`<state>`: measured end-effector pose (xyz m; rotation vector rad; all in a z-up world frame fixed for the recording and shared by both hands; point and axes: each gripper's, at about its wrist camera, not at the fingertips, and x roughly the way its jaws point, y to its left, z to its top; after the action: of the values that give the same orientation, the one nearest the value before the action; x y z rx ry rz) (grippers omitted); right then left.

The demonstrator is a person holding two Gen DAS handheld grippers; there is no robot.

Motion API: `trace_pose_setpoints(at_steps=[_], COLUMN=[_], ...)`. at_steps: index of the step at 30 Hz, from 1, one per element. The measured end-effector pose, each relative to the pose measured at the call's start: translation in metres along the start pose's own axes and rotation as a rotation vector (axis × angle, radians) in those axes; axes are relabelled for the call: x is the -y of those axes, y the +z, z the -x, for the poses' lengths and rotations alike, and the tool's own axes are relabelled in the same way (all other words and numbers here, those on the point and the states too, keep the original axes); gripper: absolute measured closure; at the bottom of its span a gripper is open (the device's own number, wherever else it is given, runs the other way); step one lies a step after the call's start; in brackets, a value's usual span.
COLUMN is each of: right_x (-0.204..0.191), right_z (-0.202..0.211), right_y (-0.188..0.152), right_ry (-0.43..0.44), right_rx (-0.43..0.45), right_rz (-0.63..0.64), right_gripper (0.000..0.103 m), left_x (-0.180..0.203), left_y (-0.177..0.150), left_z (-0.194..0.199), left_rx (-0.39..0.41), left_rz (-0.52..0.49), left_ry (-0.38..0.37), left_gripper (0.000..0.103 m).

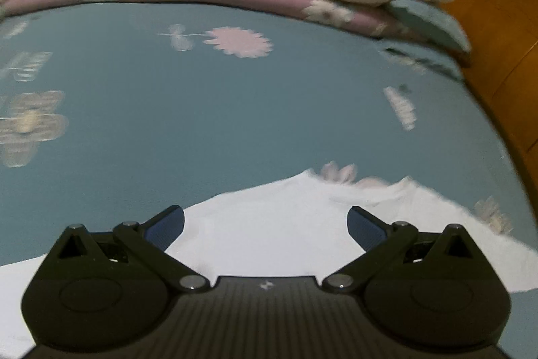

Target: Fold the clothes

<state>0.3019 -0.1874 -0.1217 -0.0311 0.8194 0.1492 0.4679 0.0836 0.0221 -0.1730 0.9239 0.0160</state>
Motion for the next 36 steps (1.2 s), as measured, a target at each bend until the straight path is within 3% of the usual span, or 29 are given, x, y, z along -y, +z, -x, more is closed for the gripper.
trace_pose_setpoints(at_steps=[5,13,19,27,32,36], right_x=[0.000,-0.001,-0.001,-0.001,-0.002,-0.001], right_z=[0.000,-0.001,-0.002,-0.002,-0.001,-0.001], right_y=[0.001,0.001,0.001,0.001,0.001,0.001], right_ry=[-0.004,-0.005,-0.003,-0.005,-0.007,-0.003], right_rx=[-0.003,0.002,0.003,0.004,0.004,0.001], right_rz=[-0.003,0.000,0.003,0.004,0.004,0.005], right_gripper=[0.000,0.000,0.000,0.000,0.000,0.000], left_x=[-0.045,-0.107,-0.124,-0.134,-0.081,-0.027], left_y=[-0.032,-0.071,-0.078,-0.067,-0.078,-0.098], left_z=[0.003,-0.065,-0.083,-0.071,-0.048,-0.039], left_rx=[-0.030,-0.049,0.022,0.063,0.061,0.028], left_rz=[0.076,0.330,0.320,0.362,0.272,0.162], left_ry=[0.027,-0.055,-0.060,0.058,-0.179,-0.316], left_gripper=[0.001,0.001,0.001,0.001,0.001,0.001])
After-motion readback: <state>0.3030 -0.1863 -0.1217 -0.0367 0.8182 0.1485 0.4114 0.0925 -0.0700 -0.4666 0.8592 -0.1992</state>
